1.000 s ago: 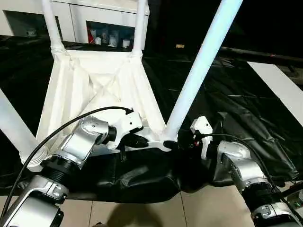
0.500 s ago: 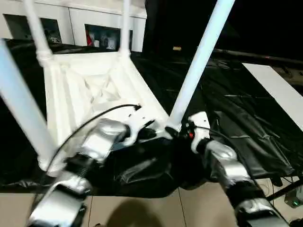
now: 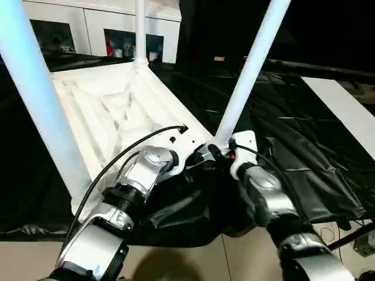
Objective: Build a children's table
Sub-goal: Rotate leg to tighten
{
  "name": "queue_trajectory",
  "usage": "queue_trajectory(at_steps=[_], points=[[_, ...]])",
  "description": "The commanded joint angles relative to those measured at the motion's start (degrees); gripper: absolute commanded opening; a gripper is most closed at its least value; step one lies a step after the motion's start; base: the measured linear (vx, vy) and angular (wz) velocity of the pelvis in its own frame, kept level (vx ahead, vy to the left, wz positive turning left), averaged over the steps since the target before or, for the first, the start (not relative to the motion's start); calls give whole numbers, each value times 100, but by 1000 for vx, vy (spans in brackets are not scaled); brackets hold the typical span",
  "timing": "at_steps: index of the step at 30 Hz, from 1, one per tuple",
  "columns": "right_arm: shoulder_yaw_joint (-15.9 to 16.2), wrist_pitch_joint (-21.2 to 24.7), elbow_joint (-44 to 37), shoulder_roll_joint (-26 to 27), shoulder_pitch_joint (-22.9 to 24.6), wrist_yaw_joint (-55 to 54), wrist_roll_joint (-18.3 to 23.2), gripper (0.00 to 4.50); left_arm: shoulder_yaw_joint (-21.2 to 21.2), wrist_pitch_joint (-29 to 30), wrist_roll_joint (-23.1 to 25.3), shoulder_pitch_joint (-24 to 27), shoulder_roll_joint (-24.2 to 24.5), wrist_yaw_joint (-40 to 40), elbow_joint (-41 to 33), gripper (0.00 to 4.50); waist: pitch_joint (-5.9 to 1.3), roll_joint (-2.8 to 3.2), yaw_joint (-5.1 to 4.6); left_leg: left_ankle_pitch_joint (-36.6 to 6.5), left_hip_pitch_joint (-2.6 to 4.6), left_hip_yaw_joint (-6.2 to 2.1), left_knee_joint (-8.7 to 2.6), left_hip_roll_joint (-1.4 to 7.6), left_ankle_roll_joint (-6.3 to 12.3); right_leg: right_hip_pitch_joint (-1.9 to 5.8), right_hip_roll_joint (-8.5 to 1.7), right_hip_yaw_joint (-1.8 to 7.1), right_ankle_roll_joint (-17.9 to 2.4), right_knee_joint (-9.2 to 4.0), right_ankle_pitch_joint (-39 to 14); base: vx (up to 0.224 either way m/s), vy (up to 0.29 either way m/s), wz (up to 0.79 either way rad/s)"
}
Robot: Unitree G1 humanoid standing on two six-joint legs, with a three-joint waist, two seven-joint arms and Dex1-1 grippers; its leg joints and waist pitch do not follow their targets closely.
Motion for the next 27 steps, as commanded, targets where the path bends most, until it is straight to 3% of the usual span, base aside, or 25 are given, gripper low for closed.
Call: queue_trajectory(at_steps=[1,4,5,8,11,18,25,27], points=[[221,27,-176,-31,58,470,66,355,-142,-32,9,178,-33,-169,64,0,-280,65,16,-1538,-23,-48,-397,148,25,222,-371,237,-777,-493,-1529,0,0,0],[348,38,-457,-332,235,979,34,378,-160,-4,-52,270,83,-429,-130,0,-285,70,-9,-1470,2,-39,-374,164,68,189,-384,250,-887,-496,-1461,0,0,0],[379,114,-745,-644,400,1515,109,378,-232,-37,-96,371,242,-780,-352,0,-295,46,1,-1331,2,-29,-354,164,118,210,-377,247,-941,-480,-1239,0,0,0],[365,216,-1033,-925,547,1990,211,378,-302,-77,-125,471,428,-1136,-562,0,-309,49,3,-1086,3,-18,-331,162,260,221,-355,241,-1104,-419,-747,0,0,0],[361,332,-1296,-1231,641,2491,317,378,-438,-91,-240,643,765,-1819,-954,0,-290,41,28,-1057,4,-12,-336,176,324,221,-360,238,-1179,-409,-694,0,0,0],[507,384,-1460,-1450,668,2846,290,378,-601,79,-436,918,1221,-2662,-1579,0,-272,76,100,-1325,78,9,-359,198,125,144,-359,259,-1157,-432,-1040,0,0,0],[738,450,-1596,-1455,771,3209,182,378,-586,248,-480,1024,1345,-2797,-1920,0,-274,16,104,-1254,29,0,-365,183,67,176,-370,254,-1034,-426,-1131,0,0,0],[724,424,-1493,-1409,708,3180,181,352,-578,285,-492,1032,1346,-2789,-1965,0,-275,15,101,-1187,30,2,-360,180,76,174,-369,255,-1031,-421,-1094,0,0,0]])
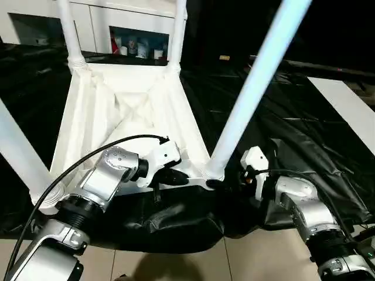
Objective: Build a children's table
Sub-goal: Rotate leg to tighten
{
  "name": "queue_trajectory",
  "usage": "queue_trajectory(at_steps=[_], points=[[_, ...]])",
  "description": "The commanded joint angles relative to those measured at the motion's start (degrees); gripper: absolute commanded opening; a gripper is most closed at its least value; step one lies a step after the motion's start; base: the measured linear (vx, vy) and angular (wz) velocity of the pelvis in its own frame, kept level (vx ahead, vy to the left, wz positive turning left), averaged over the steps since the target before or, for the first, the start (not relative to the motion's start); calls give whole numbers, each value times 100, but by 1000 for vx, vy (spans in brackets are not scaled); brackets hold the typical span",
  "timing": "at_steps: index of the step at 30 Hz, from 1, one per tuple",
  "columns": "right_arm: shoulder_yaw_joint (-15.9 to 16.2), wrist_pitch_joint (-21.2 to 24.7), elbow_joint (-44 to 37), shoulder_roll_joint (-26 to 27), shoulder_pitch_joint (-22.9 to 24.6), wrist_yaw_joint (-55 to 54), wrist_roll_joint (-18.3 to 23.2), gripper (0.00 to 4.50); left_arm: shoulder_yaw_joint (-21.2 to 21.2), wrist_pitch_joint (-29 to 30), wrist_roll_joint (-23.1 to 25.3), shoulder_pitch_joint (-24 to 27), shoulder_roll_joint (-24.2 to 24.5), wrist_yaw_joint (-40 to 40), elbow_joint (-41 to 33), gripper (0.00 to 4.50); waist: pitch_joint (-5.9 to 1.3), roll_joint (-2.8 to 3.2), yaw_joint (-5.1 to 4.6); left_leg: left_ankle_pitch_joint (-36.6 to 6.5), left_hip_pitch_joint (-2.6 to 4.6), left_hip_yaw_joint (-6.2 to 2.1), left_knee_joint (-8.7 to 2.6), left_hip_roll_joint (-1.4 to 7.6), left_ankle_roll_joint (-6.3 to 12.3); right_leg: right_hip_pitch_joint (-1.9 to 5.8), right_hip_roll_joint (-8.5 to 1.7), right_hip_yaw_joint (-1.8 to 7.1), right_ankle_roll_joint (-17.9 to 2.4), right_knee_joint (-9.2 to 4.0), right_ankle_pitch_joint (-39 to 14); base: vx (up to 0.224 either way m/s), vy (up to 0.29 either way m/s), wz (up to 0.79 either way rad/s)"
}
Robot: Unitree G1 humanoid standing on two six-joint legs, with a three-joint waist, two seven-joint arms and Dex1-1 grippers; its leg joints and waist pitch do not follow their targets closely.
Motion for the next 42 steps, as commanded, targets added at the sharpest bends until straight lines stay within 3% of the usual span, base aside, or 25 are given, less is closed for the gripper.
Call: queue_trajectory(at_steps=[1,11,19,24,27,28,29,30,31,33,36,39,40,42], points=[[-35,-13,98,-27,-95,-21,-24,344,-291,93,25,112,-57,-172,-69,0,-285,32,-18,-1152,73,-5,-359,178,80,201,-366,256,-1040,-397,-1060,0,0,0],[-72,18,146,28,-164,28,39,265,-268,172,25,159,-29,-145,-167,0,-299,19,-21,-929,81,8,-334,170,128,221,-347,252,-1121,-351,-678,0,0,0],[-115,89,180,129,-92,-137,55,254,-252,159,54,136,-144,29,-50,0,-302,37,-24,-914,84,8,-329,168,122,224,-344,252,-1133,-348,-636,0,0,0],[-453,88,592,531,-217,-1411,-43,253,-42,181,168,-72,-685,961,454,0,-270,33,-50,-1385,104,-6,-361,169,-60,183,-367,257,-1016,-432,-1355,0,0,0],[-621,84,808,786,-299,-2186,-110,253,47,285,241,-211,-1021,1515,771,0,-262,31,-64,-1649,120,-29,-367,163,-174,149,-386,252,-811,-501,-1993,0,0,0],[-759,112,984,1021,-414,-2904,-174,253,109,322,330,-384,-1290,2008,1141,0,-262,78,-70,-1697,111,-38,-379,165,-210,140,-386,259,-767,-508,-2043,0,0,0],[-798,127,1050,1092,-464,-3143,-203,253,132,329,356,-450,-1372,2161,1278,0,-256,67,-86,-1843,133,-44,-375,157,-262,106,-382,252,-711,-532,-2240,0,0,0],[-798,127,1050,1092,-464,-3143,-203,253,132,329,356,-450,-1372,2161,1278,0,-265,52,-92,-1880,128,-48,-373,148,-271,117,-387,247,-682,-538,-2318,0,0,0],[-881,151,1216,1238,-596,-3625,-237,253,151,284,438,-594,-1505,2487,1595,0,-287,65,-85,-1787,95,-65,-379,155,-262,153,-390,243,-633,-527,-2212,0,0,0],[-918,151,1389,1347,-748,-3963,-280,253,157,226,518,-719,-1596,2743,1865,0,-279,95,-92,-1826,115,-59,-379,146,-258,109,-369,246,-603,-535,-2127,0,0,0],[-914,82,1624,1466,-949,-4276,-407,253,202,151,611,-848,-1715,2966,2183,0,-287,81,-112,-1760,84,-51,-377,140,-236,122,-358,247,-612,-522,-1900,0,0,0],[-834,-38,1686,1554,-1023,-4255,-495,253,219,75,651,-938,-1791,3062,2421,0,-292,91,-115,-1686,76,-48,-375,143,-197,142,-359,251,-681,-501,-1647,0,0,0],[-833,-25,1510,1602,-940,-3867,-305,253,212,70,652,-945,-1786,3061,2439,0,-297,68,-108,-1651,79,-36,-366,140,-159,146,-354,251,-705,-493,-1550,0,0,0],[-889,-6,1403,1633,-889,-3636,-142,322,212,32,648,-969,-1785,3081,2501,0,-298,70,-86,-1589,81,-34,-364,151,-77,161,-358,253,-761,-476,-1397,0,0,0]])
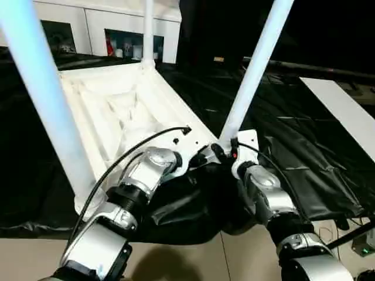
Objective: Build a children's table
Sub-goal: Rotate leg to tighten
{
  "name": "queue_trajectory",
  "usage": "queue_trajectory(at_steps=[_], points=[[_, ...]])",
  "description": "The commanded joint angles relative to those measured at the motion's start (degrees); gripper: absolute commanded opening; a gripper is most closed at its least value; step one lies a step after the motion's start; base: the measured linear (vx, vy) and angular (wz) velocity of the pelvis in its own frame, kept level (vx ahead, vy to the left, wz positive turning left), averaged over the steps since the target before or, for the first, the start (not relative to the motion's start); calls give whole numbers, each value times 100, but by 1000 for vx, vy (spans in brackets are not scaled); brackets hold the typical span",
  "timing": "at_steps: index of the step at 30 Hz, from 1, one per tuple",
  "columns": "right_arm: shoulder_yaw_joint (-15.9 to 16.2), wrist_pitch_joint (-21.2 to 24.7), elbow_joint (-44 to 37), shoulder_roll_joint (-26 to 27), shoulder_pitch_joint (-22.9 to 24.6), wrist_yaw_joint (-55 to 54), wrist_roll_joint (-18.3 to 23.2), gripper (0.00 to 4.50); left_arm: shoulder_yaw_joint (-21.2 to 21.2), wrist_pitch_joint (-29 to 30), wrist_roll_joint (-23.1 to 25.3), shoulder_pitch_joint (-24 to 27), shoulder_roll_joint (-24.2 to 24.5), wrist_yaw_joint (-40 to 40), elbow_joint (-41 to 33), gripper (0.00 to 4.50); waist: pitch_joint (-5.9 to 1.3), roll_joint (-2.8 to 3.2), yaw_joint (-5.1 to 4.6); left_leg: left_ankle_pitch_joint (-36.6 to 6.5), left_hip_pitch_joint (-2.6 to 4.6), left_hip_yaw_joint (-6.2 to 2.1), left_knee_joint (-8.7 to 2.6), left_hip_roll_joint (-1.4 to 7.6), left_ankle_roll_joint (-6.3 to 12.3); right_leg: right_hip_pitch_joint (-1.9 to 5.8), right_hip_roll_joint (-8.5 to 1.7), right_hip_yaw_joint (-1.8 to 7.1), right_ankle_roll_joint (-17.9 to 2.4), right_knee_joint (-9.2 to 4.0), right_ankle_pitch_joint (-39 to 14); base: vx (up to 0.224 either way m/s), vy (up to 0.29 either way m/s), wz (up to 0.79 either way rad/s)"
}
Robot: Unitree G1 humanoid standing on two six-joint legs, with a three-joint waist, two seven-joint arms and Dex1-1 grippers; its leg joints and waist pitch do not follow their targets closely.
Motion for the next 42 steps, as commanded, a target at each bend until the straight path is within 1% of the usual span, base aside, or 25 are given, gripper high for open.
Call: queue_trajectory(at_steps=[1,3,4,7,8,9,10,11,13,14,15,16,17,18,19,20,21,24,26,27,30,32,34,35,42], points=[[94,6,-224,120,103,516,195,322,-27,47,125,34,-29,196,405,0,-285,78,-16,-1545,61,-20,-385,155,-53,155,-362,253,-811,-481,-1377,0,0,0],[179,69,-495,39,227,850,258,331,-15,44,104,37,6,124,391,0,-279,70,2,-1599,77,-15,-385,156,-16,153,-360,251,-822,-489,-1426,0,0,0],[251,77,-623,-28,289,1004,241,343,4,39,74,37,17,52,388,0,-269,63,3,-1634,52,-24,-398,152,0,174,-367,245,-775,-507,-1584,0,0,0],[324,88,-810,-161,384,1215,216,365,-20,24,44,63,57,-139,317,0,-251,64,-27,-1797,32,-50,-420,150,-31,172,-385,229,-661,-559,-2102,0,0,0],[378,105,-1004,-307,482,1487,251,365,-54,32,8,109,113,-345,205,0,-251,71,-45,-1873,39,-58,-416,150,-51,151,-395,231,-610,-586,-2316,0,0,0],[392,117,-1061,-354,512,1572,264,365,-70,41,-5,128,135,-423,162,0,-255,63,-42,-1879,41,-61,-414,151,-43,160,-395,229,-590,-598,-2351,0,0,0],[462,171,-1361,-617,671,2022,325,365,-179,92,-61,240,272,-863,-91,0,-246,63,-42,-1920,47,-64,-417,166,10,153,-395,230,-596,-616,-2360,0,0,0],[482,199,-1483,-737,738,2215,355,365,-273,41,-67,303,362,-1114,-223,0,-248,66,-47,-1868,26,-63,-416,163,49,159,-398,237,-628,-601,-2304,0,0,0],[512,242,-1684,-957,854,2520,394,365,-463,54,-77,435,566,-1578,-515,0,-262,85,-58,-1796,37,-59,-414,175,54,147,-392,243,-699,-579,-2124,0,0,0],[535,272,-1839,-1137,946,2752,411,365,-613,82,-99,554,759,-1960,-789,0,-277,100,-54,-1530,16,-55,-409,183,79,181,-378,246,-848,-512,-1613,0,0,0],[537,272,-1849,-1158,952,2776,408,365,-631,90,-100,568,788,-2007,-824,0,-282,97,-50,-1467,31,-42,-401,189,99,170,-371,249,-910,-501,-1433,0,0,0],[554,268,-1940,-1358,1009,2991,374,365,-803,161,-112,702,1070,-2452,-1165,0,-293,100,-49,-1353,46,-33,-389,191,126,179,-362,246,-1036,-453,-1125,0,0,0],[559,266,-1964,-1410,1024,3045,363,365,-848,184,-114,739,1147,-2570,-1257,0,-289,98,-43,-1180,37,-16,-378,188,157,189,-351,250,-1125,-422,-847,0,0,0],[568,309,-2019,-1479,1047,3136,376,365,-904,199,-132,790,1266,-2753,-1394,0,-292,113,-23,-1144,61,-5,-368,188,162,176,-345,253,-1164,-413,-736,0,0,0],[583,344,-2067,-1527,1067,3217,395,365,-932,197,-140,831,1365,-2861,-1505,0,-289,115,-19,-1094,63,-1,-370,189,174,183,-338,255,-1191,-400,-634,0,0,0],[640,439,-2175,-1616,1112,3414,442,365,-951,218,-168,907,1531,-3035,-1706,0,-281,112,18,-1105,88,12,-369,191,187,177,-326,254,-1248,-384,-512,0,0,0],[640,439,-2175,-1616,1112,3414,442,365,-951,218,-168,907,1531,-3035,-1706,0,-283,113,12,-1091,76,4,-376,193,181,195,-331,251,-1253,-368,-493,0,0,0],[733,528,-2293,-1676,1171,3620,457,365,-923,278,-175,987,1647,-3154,-1897,0,-271,124,27,-1244,96,10,-388,192,91,187,-335,253,-1226,-393,-673,0,0,0],[883,530,-2260,-1666,1205,3779,395,365,-907,314,-173,1044,1761,-3184,-2037,0,-270,90,20,-1345,72,2,-398,190,35,205,-354,253,-1141,-412,-939,0,0,0],[915,525,-2245,-1662,1209,3801,377,365,-909,352,-182,1065,1799,-3194,-2104,0,-264,95,15,-1384,69,-2,-404,187,23,202,-355,254,-1117,-419,-1021,0,0,0],[936,494,-2172,-1604,1179,3743,326,330,-903,419,-204,1101,1851,-3190,-2219,0,-261,80,2,-1456,75,-5,-403,185,-16,181,-367,260,-1021,-446,-1324,0,0,0],[902,514,-2134,-1555,1145,3674,339,328,-860,446,-201,1117,1834,-3148,-2248,0,-267,68,5,-1350,72,-3,-396,186,-7,184,-361,262,-1009,-437,-1252,0,0,0],[853,560,-2126,-1523,1127,3652,390,297,-832,472,-195,1128,1820,-3114,-2271,0,-273,73,2,-1267,74,-4,-395,185,-5,182,-352,258,-1025,-421,-1128,0,0,0],[839,566,-2123,-1520,1121,3658,409,297,-826,476,-194,1124,1812,-3101,-2270,0,-274,79,-3,-1243,72,-4,-393,183,-2,185,-347,256,-1049,-410,-1047,0,0,0],[834,610,-2073,-1462,1150,3678,484,242,-764,504,-196,1115,1756,-2927,-2218,0,-269,63,7,-1228,69,4,-387,175,28,191,-350,256,-1043,-415,-1065,0,0,0]])
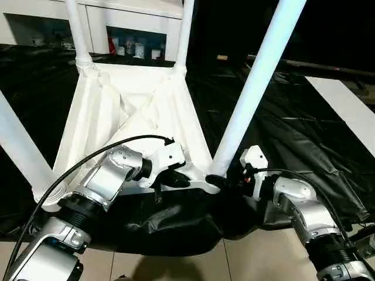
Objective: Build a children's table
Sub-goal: Rotate leg to tighten
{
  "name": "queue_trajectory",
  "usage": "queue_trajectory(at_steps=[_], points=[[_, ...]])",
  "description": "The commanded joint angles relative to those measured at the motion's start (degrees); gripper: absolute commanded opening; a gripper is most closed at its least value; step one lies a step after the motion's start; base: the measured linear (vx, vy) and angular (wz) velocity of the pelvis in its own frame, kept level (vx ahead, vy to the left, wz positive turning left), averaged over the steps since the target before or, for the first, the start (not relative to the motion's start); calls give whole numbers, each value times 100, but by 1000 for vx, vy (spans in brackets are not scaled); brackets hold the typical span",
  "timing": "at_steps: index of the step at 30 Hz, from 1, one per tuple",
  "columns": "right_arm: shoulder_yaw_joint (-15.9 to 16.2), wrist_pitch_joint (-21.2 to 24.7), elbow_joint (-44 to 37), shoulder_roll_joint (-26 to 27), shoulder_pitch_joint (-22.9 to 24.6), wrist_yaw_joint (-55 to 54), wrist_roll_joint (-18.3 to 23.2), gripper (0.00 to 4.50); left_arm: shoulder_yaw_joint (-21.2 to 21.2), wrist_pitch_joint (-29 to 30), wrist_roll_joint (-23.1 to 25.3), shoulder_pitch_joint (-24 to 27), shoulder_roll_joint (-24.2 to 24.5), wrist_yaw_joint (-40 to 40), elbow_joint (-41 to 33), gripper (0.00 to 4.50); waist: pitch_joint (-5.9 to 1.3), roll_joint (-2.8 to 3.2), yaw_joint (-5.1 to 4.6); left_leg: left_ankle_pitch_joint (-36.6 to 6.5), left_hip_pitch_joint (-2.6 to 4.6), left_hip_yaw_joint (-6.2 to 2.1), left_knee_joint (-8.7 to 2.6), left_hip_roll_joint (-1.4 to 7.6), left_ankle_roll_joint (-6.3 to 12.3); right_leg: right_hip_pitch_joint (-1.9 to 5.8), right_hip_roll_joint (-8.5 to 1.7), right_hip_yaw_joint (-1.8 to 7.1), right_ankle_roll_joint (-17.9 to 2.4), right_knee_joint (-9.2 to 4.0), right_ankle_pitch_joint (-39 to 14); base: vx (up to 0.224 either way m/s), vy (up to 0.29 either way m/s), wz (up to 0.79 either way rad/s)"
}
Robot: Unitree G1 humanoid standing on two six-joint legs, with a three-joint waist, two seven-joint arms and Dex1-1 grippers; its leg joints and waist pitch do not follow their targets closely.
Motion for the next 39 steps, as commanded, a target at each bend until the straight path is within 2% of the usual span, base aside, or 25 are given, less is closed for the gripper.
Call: queue_trajectory(at_steps=[1,4,5,7,8,9,13,15,16,21,22,24,25,26,28,30,31,32,33,34,35,36,37,38,39], points=[[-85,83,128,-28,-33,-61,-30,232,-249,124,111,172,-92,46,186,0,-265,60,-20,-1256,74,-4,-370,173,21,189,-348,256,-1003,-415,-1097,0,0,0],[-197,136,500,197,-87,-744,-190,217,-33,145,136,49,-453,678,565,0,-239,62,-26,-1569,96,-8,-387,172,-77,142,-366,261,-919,-479,-1612,0,0,0],[-226,132,581,245,-106,-899,-223,212,28,171,129,15,-541,828,649,0,-224,54,-39,-1786,102,-25,-398,165,-153,132,-377,251,-842,-520,-2002,0,0,0],[-338,143,821,425,-173,-1401,-275,208,221,223,117,-126,-839,1352,957,0,-228,52,-48,-1954,103,-46,-403,164,-209,132,-383,242,-740,-544,-2327,0,0,0],[-372,156,879,482,-193,-1535,-269,206,276,230,119,-174,-927,1523,1059,0,-215,46,-55,-2137,130,-60,-401,159,-242,95,-397,237,-635,-591,-2663,0,0,0],[-446,188,980,617,-234,-1810,-242,205,370,202,121,-278,-1094,1833,1276,0,-218,49,-67,-2230,123,-79,-401,155,-252,94,-410,232,-536,-620,-2892,0,0,0],[-710,259,1259,1002,-434,-2653,-167,201,574,34,132,-571,-1445,2535,1844,0,-231,57,-87,-2335,128,-109,-403,145,-267,67,-410,215,-383,-659,-3084,0,0,0],[-887,255,1480,1213,-625,-3131,-132,199,664,-130,163,-733,-1591,2834,2158,0,-230,81,-99,-2330,119,-104,-405,137,-227,56,-399,219,-372,-669,-2990,0,0,0],[-935,237,1562,1274,-695,-3249,-126,199,683,-188,178,-783,-1627,2894,2261,0,-242,66,-121,-2377,126,-114,-400,138,-248,51,-400,211,-380,-662,-2999,0,0,0],[-844,51,1510,1400,-765,-3069,-149,199,639,-334,240,-867,-1634,2911,2413,0,-256,79,-130,-2101,83,-81,-411,145,-162,92,-374,242,-577,-593,-2240,0,0,0],[-857,67,1422,1426,-738,-2871,-37,254,615,-362,249,-870,-1616,2869,2425,0,-254,79,-124,-2029,79,-73,-412,151,-138,100,-379,247,-620,-578,-2124,0,0,0],[-850,104,1224,1434,-665,-2623,80,268,582,-436,262,-880,-1576,2843,2473,0,-257,81,-109,-1956,89,-56,-403,156,-79,105,-379,254,-680,-567,-1981,0,0,0],[-770,91,1123,1390,-619,-2541,26,270,582,-483,265,-889,-1560,2832,2510,0,-255,74,-105,-1897,68,-53,-406,151,-37,128,-371,253,-694,-562,-1906,0,0,0],[-709,74,1064,1357,-591,-2499,-26,295,586,-516,269,-896,-1551,2824,2535,0,-254,83,-105,-1848,51,-63,-419,152,-26,144,-375,248,-670,-563,-1942,0,0,0],[-614,18,975,1285,-551,-2476,-128,309,574,-627,279,-916,-1538,2779,2594,0,-253,55,-134,-1787,23,-67,-422,142,-32,167,-378,239,-648,-561,-2031,0,0,0],[-474,73,456,1052,-325,-2162,-114,309,522,-841,311,-875,-1491,2717,2495,0,-265,36,-138,-1635,-20,-79,-422,147,-16,209,-377,227,-581,-563,-1998,0,0,0],[-442,95,307,986,-259,-2068,-98,309,508,-915,321,-861,-1479,2709,2461,0,-270,48,-136,-1590,9,-72,-411,161,30,175,-376,239,-608,-546,-1860,0,0,0],[-413,263,-228,737,12,-1726,42,309,570,-942,247,-804,-1472,2673,2294,0,-279,37,-127,-1510,18,-59,-392,166,81,173,-380,248,-685,-534,-1659,0,0,0],[-413,263,-228,737,12,-1726,42,309,570,-942,247,-804,-1472,2673,2294,0,-294,36,-100,-1378,26,-53,-373,169,120,201,-371,252,-731,-506,-1390,0,0,0],[-417,312,-403,643,113,-1627,88,309,577,-957,218,-773,-1457,2614,2199,0,-297,41,-87,-1129,19,-38,-361,172,208,186,-360,256,-849,-451,-942,0,0,0],[-451,407,-823,384,382,-1390,176,309,634,-979,56,-684,-1420,2365,1876,0,-287,32,-78,-1069,1,-29,-357,160,248,201,-354,247,-884,-446,-871,0,0,0],[-463,439,-941,312,461,-1319,204,309,664,-949,-13,-660,-1412,2281,1780,0,-284,66,-51,-1034,8,-26,-354,162,267,219,-357,253,-895,-445,-793,0,0,0],[-476,471,-1055,245,536,-1249,230,309,694,-922,-80,-639,-1405,2201,1692,0,-293,47,-30,-919,12,-20,-332,172,320,221,-356,259,-952,-417,-541,0,0,0],[-506,539,-1330,73,730,-1079,302,317,744,-743,-273,-549,-1348,1919,1363,44,-285,55,-11,-891,3,-9,-336,161,341,222,-345,254,-1016,-413,-471,0,0,0],[-506,539,-1330,73,730,-1079,302,317,744,-743,-273,-549,-1348,1919,1363,54,-292,47,-5,-895,0,-7,-333,160,339,225,-344,253,-1014,-407,-469,0,0,0]])
